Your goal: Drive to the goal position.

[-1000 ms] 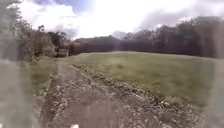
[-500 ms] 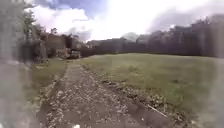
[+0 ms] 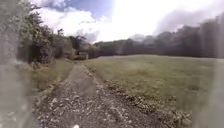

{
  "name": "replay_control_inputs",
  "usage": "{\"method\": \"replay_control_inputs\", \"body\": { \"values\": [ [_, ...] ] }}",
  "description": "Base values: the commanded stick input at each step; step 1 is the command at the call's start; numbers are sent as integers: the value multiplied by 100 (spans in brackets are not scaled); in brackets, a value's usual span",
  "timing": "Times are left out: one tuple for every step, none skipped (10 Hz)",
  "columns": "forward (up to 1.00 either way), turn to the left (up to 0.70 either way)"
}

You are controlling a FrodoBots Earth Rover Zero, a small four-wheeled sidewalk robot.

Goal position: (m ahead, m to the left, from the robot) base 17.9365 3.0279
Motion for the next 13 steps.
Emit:
{"method": "replay_control_inputs", "body": {
  "values": [
    [85, 29],
    [85, 34],
    [85, 34],
    [85, 34],
    [85, 34],
    [85, 34],
    [85, 34],
    [85, 34],
    [85, 34],
    [85, 34],
    [85, 0],
    [85, 0],
    [85, 0]
  ]
}}
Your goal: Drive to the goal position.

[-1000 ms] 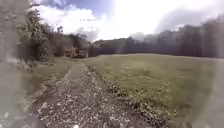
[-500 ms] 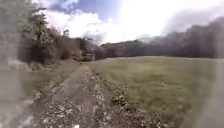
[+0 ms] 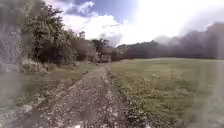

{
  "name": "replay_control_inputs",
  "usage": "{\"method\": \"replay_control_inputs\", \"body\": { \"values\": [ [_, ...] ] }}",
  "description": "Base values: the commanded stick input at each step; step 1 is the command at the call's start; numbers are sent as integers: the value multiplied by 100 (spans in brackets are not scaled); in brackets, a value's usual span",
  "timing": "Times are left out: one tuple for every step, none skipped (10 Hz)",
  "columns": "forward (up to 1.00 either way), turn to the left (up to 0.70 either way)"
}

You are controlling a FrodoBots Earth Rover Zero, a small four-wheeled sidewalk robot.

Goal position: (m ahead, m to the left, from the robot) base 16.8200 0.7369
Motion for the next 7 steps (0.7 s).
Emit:
{"method": "replay_control_inputs", "body": {
  "values": [
    [85, 0],
    [85, 0],
    [85, 0],
    [85, 0],
    [85, 0],
    [85, 0],
    [85, 0]
  ]
}}
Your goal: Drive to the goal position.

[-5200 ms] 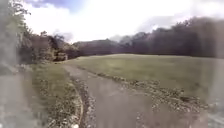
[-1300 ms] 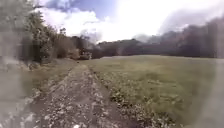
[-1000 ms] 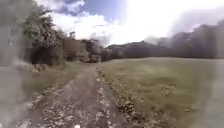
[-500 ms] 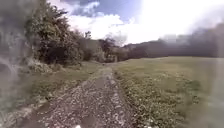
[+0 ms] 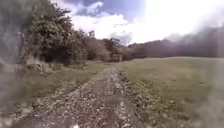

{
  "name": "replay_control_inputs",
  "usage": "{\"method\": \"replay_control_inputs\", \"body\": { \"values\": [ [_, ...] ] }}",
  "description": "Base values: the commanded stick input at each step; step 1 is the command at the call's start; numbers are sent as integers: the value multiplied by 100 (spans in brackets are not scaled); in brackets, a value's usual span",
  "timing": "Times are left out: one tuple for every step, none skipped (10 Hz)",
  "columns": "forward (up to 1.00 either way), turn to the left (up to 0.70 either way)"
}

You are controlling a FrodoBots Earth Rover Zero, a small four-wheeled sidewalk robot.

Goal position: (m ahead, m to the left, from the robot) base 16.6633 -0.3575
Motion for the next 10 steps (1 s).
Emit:
{"method": "replay_control_inputs", "body": {
  "values": [
    [85, 0],
    [85, 0],
    [85, 0],
    [85, 0],
    [85, 0],
    [85, 0],
    [85, 0],
    [85, 0],
    [85, 0],
    [85, 0]
  ]
}}
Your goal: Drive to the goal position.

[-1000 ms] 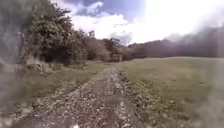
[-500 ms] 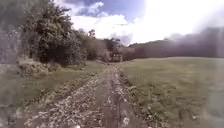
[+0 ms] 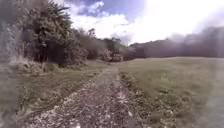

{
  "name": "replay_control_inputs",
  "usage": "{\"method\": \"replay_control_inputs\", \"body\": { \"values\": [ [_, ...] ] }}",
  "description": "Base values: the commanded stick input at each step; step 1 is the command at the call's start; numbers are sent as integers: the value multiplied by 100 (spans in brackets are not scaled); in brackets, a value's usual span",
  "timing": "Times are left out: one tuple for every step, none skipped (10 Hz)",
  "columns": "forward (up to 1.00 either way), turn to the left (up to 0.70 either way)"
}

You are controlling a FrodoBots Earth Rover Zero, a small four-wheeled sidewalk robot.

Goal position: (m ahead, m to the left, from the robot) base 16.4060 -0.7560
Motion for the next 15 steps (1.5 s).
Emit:
{"method": "replay_control_inputs", "body": {
  "values": [
    [85, 0],
    [85, 0],
    [85, 0],
    [85, 0],
    [85, 0],
    [85, 0],
    [85, 0],
    [85, 0],
    [85, 0],
    [85, 0],
    [85, 0],
    [85, 0],
    [85, 0],
    [85, 0],
    [85, 0]
  ]
}}
